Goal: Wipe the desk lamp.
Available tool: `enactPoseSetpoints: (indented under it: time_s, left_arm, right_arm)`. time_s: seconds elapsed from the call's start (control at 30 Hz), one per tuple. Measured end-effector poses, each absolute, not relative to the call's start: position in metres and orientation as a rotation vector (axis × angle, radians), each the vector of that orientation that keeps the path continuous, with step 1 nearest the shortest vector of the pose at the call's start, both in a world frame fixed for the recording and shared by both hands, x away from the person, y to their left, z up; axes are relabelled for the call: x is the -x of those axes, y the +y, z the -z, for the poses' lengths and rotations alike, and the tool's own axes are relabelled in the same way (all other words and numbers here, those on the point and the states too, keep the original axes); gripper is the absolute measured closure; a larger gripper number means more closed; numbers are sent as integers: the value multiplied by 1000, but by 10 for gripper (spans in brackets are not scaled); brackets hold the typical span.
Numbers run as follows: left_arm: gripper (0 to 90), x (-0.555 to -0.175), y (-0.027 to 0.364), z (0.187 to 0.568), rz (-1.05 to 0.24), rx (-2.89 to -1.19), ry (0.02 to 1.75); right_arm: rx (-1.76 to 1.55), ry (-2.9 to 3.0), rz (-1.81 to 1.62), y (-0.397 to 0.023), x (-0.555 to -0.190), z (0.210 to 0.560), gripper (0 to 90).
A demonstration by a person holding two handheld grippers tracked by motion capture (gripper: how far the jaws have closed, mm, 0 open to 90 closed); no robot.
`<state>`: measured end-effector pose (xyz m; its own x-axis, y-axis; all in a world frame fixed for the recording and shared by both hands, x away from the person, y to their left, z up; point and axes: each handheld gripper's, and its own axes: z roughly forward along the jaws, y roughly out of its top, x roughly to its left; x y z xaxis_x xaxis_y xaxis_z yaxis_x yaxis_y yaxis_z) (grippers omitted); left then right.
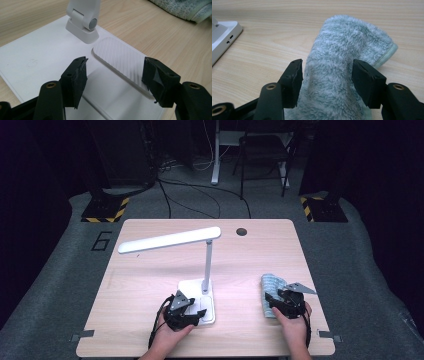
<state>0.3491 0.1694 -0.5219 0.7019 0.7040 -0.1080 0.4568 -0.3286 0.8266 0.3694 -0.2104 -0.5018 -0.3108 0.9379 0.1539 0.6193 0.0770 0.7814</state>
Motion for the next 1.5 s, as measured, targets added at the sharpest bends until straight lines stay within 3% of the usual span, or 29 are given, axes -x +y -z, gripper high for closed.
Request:
enactPoseSetpoints:
  time_s: [0.6,1.17,1.27,1.5]
  left_arm:
    - [340,-350,170,521,-349,-1993,884]
    - [296,-350,169,520,-340,-2007,881]
    - [245,-349,168,520,-324,-2033,843]
    - [256,-350,169,519,-309,-2042,839]
  right_arm:
    - [-1405,1956,-1226,-200,-359,478,439]
    - [-1177,2123,-1337,-149,-356,453,482]
    - [-1159,2151,-1336,-138,-357,450,458]
    - [-1097,2184,-1366,-108,-361,441,474]
